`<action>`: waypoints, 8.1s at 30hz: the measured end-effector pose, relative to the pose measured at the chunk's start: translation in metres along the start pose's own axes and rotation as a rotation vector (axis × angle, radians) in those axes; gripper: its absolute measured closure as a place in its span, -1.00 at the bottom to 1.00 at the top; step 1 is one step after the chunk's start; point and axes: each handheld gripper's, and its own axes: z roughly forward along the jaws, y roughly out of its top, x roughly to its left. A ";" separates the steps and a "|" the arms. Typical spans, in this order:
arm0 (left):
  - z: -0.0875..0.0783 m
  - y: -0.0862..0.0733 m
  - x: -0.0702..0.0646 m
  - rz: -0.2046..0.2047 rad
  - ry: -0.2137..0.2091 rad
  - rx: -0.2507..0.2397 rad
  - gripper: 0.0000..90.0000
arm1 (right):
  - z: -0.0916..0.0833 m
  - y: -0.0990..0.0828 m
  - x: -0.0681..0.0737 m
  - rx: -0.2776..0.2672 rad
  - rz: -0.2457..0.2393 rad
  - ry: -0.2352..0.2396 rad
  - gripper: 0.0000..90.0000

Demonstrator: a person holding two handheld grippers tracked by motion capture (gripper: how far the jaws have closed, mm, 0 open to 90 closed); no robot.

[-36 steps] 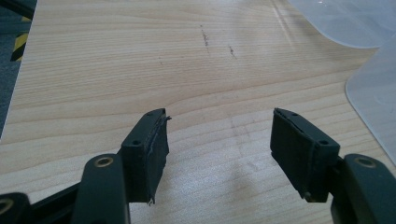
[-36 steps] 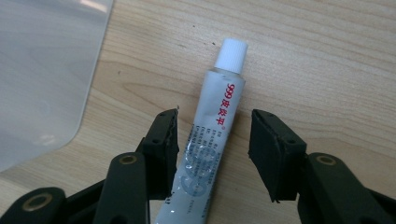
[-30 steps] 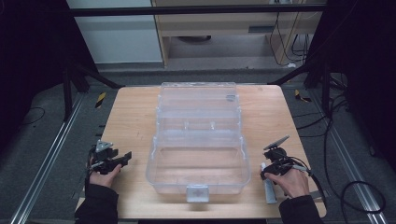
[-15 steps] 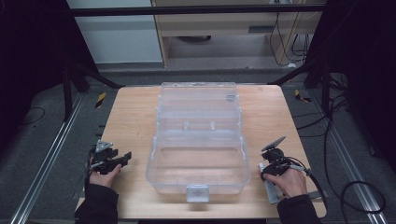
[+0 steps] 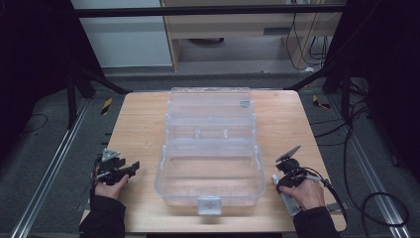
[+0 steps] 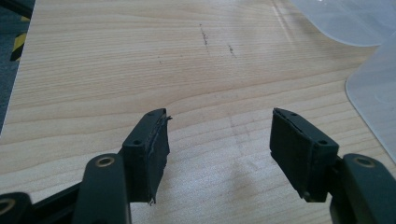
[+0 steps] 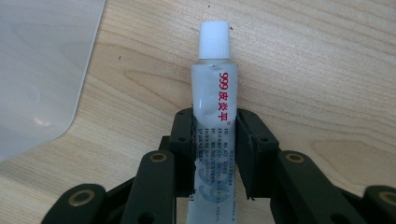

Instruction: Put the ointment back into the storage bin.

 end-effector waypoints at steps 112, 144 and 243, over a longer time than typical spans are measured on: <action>0.002 0.001 -0.001 0.018 -0.014 0.017 -0.17 | -0.102 0.070 0.147 -0.146 -1.005 0.149 0.55; 0.002 0.001 -0.001 0.020 -0.012 0.018 -0.17 | -0.056 0.068 0.151 -0.045 -1.152 0.104 0.55; 0.002 0.001 0.000 0.024 -0.014 0.020 -0.15 | -0.097 0.048 0.084 -0.582 -0.764 0.197 -0.08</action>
